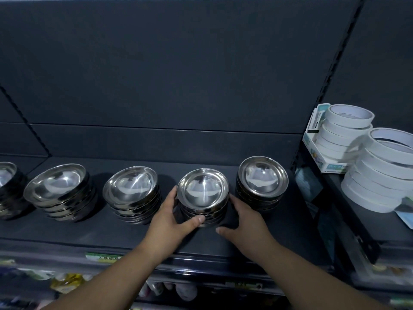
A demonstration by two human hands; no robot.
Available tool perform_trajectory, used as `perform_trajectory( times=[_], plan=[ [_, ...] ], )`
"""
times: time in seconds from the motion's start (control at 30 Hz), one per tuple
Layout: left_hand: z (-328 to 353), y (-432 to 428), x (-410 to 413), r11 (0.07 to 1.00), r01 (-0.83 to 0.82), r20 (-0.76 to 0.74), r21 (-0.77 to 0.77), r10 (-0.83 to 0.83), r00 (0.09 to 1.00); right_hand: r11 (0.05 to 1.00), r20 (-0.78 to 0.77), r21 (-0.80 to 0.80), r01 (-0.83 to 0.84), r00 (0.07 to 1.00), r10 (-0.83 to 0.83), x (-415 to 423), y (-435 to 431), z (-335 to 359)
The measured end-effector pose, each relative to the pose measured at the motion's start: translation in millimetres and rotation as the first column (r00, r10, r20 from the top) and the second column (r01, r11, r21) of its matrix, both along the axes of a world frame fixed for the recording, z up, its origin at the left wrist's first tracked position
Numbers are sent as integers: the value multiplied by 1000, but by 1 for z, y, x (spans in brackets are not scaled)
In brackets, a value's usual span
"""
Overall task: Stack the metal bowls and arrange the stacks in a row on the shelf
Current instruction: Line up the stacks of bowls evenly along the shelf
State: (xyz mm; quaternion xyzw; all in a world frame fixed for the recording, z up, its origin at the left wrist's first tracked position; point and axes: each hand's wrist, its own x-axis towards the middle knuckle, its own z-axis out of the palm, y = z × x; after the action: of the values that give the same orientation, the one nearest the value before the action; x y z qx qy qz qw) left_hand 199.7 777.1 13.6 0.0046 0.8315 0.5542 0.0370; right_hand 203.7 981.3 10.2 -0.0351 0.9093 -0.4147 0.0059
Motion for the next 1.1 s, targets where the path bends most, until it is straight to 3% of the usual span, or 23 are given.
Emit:
perform_trajectory(
  times=[0.23,0.7,1.1],
  plan=[
    [0,-1,-6,999,24,-48,45,-22,999,1000,-77,-14,23,997,-24,-1,-4,6],
    [-17,-3,-5,995,17,1,101,-17,1000,998,-27,-22,65,998,-65,4,-6,-3],
    [-26,3,-13,998,32,30,60,-34,999,999,-25,-10,37,999,-37,13,-2,-5]
  ],
)
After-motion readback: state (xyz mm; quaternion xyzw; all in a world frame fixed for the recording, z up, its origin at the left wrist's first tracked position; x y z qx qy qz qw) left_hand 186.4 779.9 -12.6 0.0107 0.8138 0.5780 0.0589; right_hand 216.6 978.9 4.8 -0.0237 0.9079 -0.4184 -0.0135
